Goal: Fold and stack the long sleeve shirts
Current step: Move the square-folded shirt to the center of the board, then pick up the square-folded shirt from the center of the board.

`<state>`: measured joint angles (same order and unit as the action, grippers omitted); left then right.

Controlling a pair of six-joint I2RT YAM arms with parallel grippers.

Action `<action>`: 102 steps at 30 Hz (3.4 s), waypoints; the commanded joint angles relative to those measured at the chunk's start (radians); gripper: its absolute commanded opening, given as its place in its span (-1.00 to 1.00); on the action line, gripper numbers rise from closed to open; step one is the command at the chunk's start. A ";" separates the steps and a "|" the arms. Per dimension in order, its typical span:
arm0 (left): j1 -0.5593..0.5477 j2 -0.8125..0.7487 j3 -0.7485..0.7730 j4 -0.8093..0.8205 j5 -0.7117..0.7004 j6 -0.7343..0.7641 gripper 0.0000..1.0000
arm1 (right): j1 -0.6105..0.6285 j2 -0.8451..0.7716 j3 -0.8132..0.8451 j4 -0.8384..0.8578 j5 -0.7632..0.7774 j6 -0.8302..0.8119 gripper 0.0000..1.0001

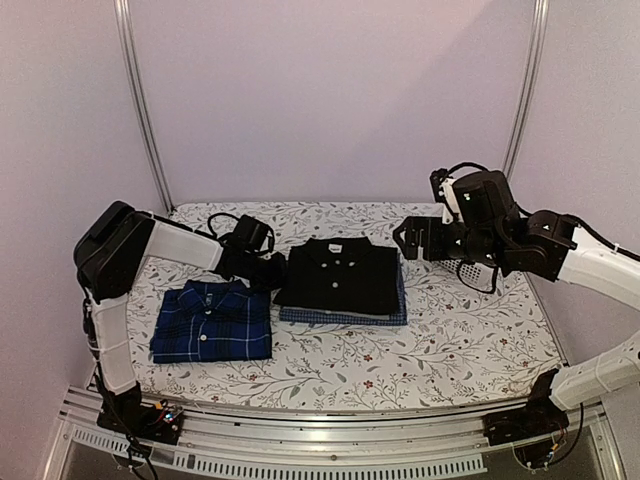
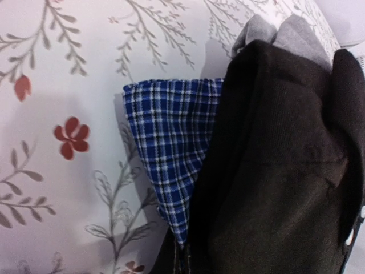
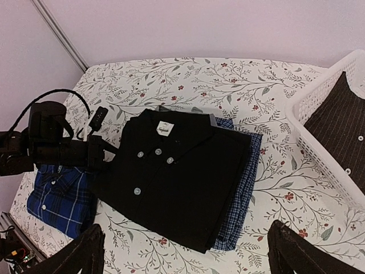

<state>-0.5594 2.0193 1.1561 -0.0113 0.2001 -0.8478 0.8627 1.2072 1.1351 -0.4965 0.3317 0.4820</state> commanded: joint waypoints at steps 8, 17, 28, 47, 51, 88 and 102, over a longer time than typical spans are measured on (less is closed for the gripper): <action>0.090 -0.055 0.001 -0.135 0.000 0.118 -1.00 | -0.005 0.112 0.038 0.071 -0.061 -0.005 0.96; 0.100 -0.104 0.038 -0.137 0.068 0.174 -0.59 | -0.005 0.186 0.037 0.132 -0.198 0.015 0.95; 0.117 -0.345 0.025 -0.267 -0.005 0.208 0.08 | 0.084 0.345 0.064 0.229 -0.307 0.085 0.93; 0.548 -0.986 -0.542 -0.467 -0.082 0.146 0.15 | 0.205 0.926 0.456 0.271 -0.550 0.149 0.77; 0.593 -1.013 -0.558 -0.489 -0.158 0.088 0.16 | 0.208 1.010 0.530 0.271 -0.575 0.151 0.72; 0.707 -0.845 -0.791 -0.232 0.014 -0.025 -1.00 | 0.248 1.288 0.742 0.309 -0.652 0.190 -0.29; 0.708 -1.085 -0.696 -0.402 -0.023 -0.030 -1.00 | 0.249 1.270 0.934 0.164 -0.618 0.026 -1.00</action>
<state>0.1463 1.0050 0.4114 -0.3511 0.1761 -0.8688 1.1004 2.4718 1.9827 -0.2893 -0.2985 0.6018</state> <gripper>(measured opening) 0.009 0.027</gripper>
